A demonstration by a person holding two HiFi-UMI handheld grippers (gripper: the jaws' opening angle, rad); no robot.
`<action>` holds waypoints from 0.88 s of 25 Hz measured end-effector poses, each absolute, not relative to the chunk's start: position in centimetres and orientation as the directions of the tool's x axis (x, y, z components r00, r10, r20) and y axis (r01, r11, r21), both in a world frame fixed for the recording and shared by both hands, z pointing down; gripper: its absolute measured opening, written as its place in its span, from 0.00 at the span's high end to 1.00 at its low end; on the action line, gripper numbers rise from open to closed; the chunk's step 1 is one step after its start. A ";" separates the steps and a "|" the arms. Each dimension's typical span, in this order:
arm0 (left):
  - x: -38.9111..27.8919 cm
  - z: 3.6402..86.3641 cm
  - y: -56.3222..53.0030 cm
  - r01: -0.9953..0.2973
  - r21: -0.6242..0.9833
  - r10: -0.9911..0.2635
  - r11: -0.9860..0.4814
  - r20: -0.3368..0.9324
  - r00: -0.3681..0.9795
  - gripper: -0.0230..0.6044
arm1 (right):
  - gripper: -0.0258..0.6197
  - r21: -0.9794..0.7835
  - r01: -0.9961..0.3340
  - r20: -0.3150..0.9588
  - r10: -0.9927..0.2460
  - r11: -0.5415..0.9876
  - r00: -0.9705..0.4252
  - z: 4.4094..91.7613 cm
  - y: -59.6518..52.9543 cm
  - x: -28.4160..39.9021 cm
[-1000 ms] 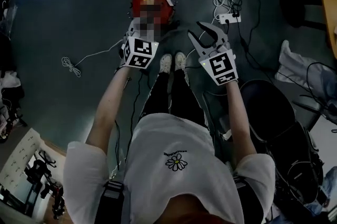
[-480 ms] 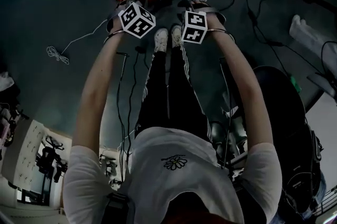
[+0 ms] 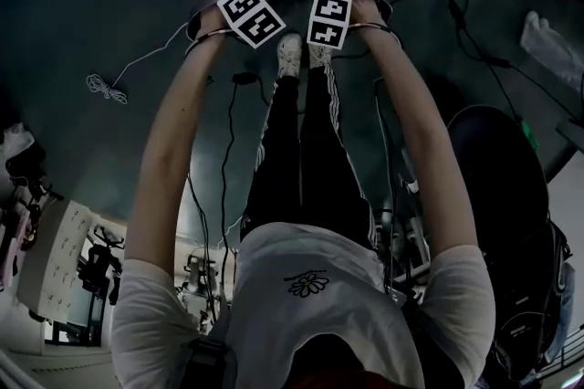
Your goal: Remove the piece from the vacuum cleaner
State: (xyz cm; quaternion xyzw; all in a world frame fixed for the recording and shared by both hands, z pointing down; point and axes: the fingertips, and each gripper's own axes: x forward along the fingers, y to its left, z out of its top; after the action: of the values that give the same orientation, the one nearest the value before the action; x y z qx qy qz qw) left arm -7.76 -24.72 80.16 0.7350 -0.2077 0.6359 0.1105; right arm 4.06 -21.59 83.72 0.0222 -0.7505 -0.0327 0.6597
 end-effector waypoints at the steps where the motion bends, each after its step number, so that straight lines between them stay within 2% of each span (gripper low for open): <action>1: -7.8 80.2 -24.6 -0.453 -0.105 -0.165 -0.885 0.982 0.095 0.96 | 0.76 0.123 0.054 0.986 -0.115 0.991 -0.119 83.9 -21.7 4.0; 3: -7.8 80.3 -24.7 -0.455 -0.106 -0.159 -0.884 0.984 0.080 0.96 | 0.76 0.182 0.139 0.981 -0.170 0.973 -0.095 84.4 -21.5 4.1; 5: -7.6 80.4 -24.7 -0.458 -0.092 -0.147 -0.884 0.986 0.085 0.96 | 0.76 0.202 0.164 0.978 -0.190 0.966 -0.090 84.9 -21.2 4.4; 8: -7.5 80.7 -24.7 -0.470 -0.080 -0.136 -0.879 0.987 0.087 0.96 | 0.76 0.208 0.044 0.968 -0.200 0.977 -0.151 84.5 -21.9 4.1; 11: -7.3 80.7 -24.8 -0.465 -0.087 -0.142 -0.881 0.986 0.083 0.96 | 0.76 0.132 -0.087 0.970 -0.147 0.987 -0.194 84.1 -22.7 3.7; 15: -7.4 80.7 -24.7 -0.485 -0.075 -0.139 -0.871 0.985 0.099 0.96 | 0.76 0.080 0.019 0.987 -0.076 0.997 -0.141 85.5 -21.9 4.0; 18: -7.5 80.5 -24.9 -0.487 -0.072 -0.144 -0.870 0.983 0.111 0.96 | 0.76 0.104 0.113 0.987 -0.089 0.988 -0.131 85.7 -21.9 3.5; 22: -7.8 80.3 -24.9 -0.503 -0.065 -0.150 -0.862 0.980 0.131 0.96 | 0.76 0.158 0.166 0.973 -0.125 0.973 -0.196 84.1 -22.4 2.0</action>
State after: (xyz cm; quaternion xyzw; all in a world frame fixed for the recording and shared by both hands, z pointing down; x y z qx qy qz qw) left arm -7.79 -24.87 80.26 0.7384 -0.2212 0.6210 0.1421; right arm 2.05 -22.35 84.09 -0.0134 -0.7648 -0.1146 0.6338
